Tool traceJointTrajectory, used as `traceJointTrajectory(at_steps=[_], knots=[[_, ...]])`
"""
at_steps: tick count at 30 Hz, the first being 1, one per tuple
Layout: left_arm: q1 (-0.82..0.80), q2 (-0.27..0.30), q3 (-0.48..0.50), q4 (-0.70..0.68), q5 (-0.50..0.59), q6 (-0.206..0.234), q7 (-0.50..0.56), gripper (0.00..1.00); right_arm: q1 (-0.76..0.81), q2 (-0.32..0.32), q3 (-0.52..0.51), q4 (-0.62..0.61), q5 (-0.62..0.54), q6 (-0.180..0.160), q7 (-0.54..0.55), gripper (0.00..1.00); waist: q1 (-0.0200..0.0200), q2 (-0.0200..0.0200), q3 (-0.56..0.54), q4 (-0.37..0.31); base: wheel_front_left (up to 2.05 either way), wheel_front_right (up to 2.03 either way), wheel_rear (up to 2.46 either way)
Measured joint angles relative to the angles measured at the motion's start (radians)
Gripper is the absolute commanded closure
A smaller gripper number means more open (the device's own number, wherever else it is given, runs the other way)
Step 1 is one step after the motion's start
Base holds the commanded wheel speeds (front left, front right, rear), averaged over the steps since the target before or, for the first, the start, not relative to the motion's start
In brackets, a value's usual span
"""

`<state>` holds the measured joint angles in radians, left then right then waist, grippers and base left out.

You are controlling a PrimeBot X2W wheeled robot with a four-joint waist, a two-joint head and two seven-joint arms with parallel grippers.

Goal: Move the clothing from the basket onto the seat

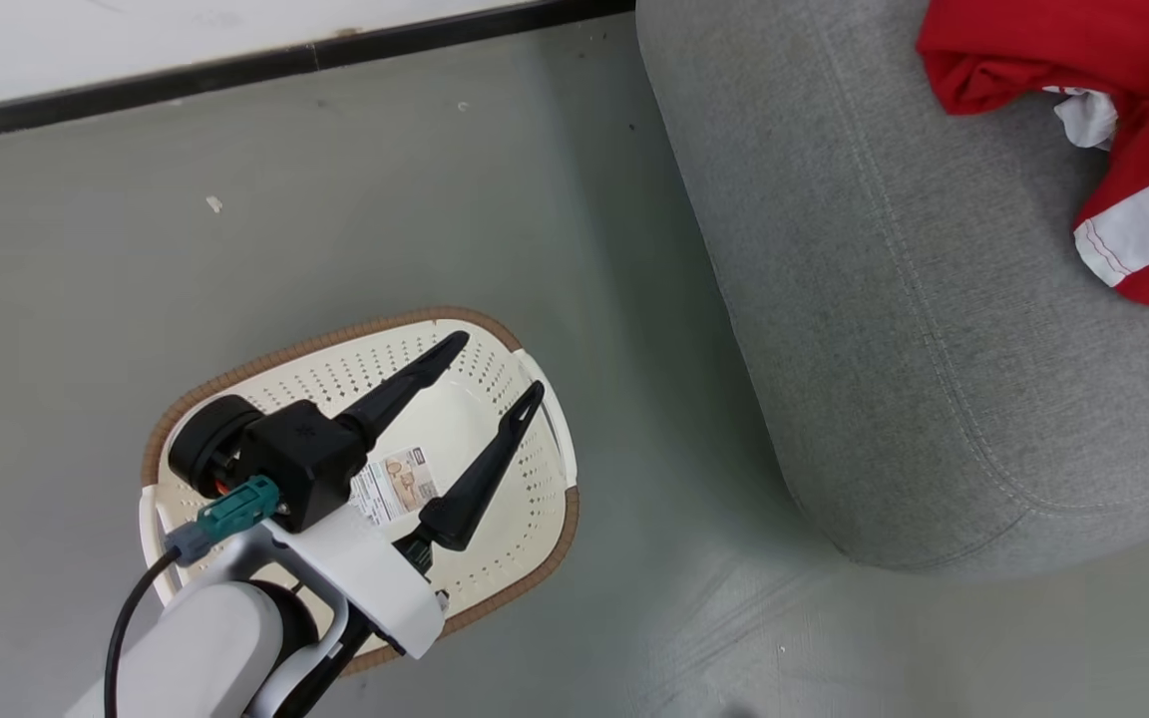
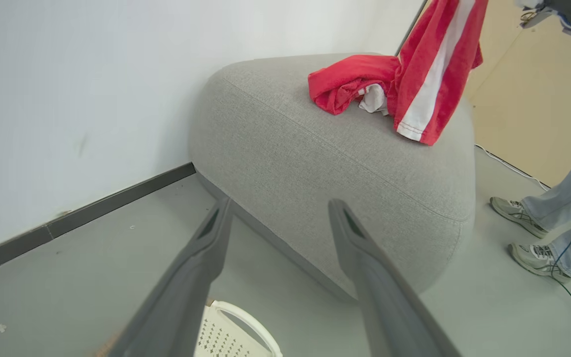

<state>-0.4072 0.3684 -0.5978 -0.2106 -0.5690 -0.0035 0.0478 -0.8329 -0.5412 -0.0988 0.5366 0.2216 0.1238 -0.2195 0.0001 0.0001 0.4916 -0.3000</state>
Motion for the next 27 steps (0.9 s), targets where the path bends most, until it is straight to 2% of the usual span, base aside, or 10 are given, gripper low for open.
traceJointTrajectory(at_steps=[12, 23, 25, 27], knots=[[-0.04, 0.035, 0.012, -0.037, 0.011, -0.003, 0.014, 0.0, -0.008, 0.044, 0.114, 0.112, -0.042, 0.0, 0.0, 1.0, 0.0, 0.0, 0.088, 0.004, 0.0, 0.0, 0.0], [-0.067, 0.044, 0.024, -0.05, 0.017, -0.016, 0.021, 0.0, -0.022, 0.094, 0.223, 0.179, -0.088, 0.0, 0.004, 1.0, 0.0, 0.0, 0.132, -0.007, 0.0, 0.0, 0.0], [-0.069, 0.044, 0.024, -0.048, 0.017, -0.017, 0.018, 0.0, -0.03, 0.103, 0.235, 0.188, -0.09, 0.0, 0.004, 0.95, 0.0, 0.0, 0.13, -0.01, 0.0, 0.0, 0.0], [-0.069, 0.044, 0.025, -0.045, 0.017, -0.017, 0.012, 0.0, -0.041, 0.102, 0.237, 0.192, -0.09, 0.0, 0.004, 0.8, 0.0, 0.0, 0.127, -0.013, 0.0, 0.0, 0.0]])
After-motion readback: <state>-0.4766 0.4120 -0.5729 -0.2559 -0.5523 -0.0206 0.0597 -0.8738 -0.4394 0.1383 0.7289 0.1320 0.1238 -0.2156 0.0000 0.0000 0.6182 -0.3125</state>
